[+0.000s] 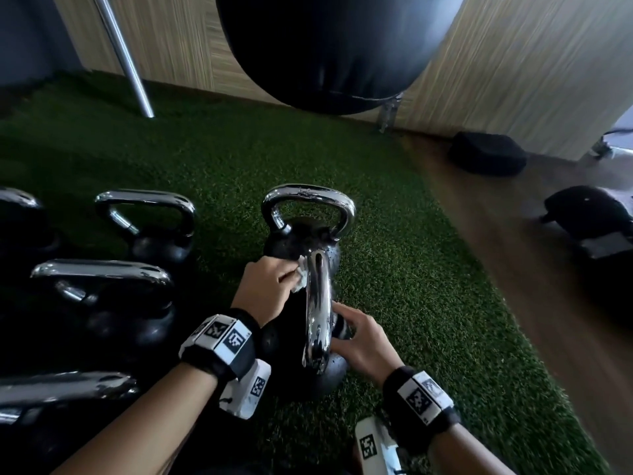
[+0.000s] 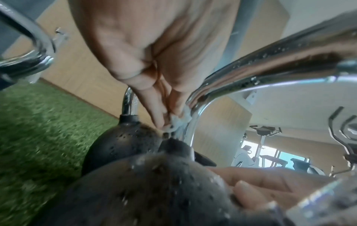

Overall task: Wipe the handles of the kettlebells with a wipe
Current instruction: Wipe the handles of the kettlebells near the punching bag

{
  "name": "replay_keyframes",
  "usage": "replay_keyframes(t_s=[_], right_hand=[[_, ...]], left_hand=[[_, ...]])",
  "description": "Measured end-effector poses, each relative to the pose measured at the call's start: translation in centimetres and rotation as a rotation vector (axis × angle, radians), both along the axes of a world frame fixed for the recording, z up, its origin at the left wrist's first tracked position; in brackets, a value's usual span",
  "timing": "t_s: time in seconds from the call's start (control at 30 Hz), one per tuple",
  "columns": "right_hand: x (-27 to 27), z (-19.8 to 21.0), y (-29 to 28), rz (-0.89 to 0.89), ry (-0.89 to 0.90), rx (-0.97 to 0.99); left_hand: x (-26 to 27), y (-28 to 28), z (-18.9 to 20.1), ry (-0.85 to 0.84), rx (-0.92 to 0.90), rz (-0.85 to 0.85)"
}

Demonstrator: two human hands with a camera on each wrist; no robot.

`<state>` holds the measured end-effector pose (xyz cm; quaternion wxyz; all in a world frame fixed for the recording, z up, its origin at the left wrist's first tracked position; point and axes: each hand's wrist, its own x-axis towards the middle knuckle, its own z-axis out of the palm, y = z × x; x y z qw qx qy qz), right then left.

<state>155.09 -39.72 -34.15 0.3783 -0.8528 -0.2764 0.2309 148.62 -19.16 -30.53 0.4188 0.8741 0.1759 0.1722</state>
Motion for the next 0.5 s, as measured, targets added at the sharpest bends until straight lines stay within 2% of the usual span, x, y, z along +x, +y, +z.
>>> replay_keyframes(t_s=[0.1,0.23,0.4,0.47,0.5], right_hand=[[0.2,-0.1,-0.1,-0.020,0.032,0.020],[0.1,-0.4,-0.1,-0.044,0.065,0.059],[0.4,-1.3,-0.1,-0.063,0.061,0.077],[0.5,-1.6,-0.1,-0.074,0.066,0.100],[0.5,-1.7,-0.1,-0.071,0.064,0.104]], left_hand=[[-0.1,-0.3,0.6,-0.134,-0.144,0.039],[0.0,0.5,-0.6,-0.022,-0.283,-0.046],[-0.7,0.9,1.2,-0.060,-0.552,-0.144],[-1.4,0.7,1.2,0.024,-0.622,-0.208],[-1.9,0.5,1.2,0.063,-0.600,-0.249]])
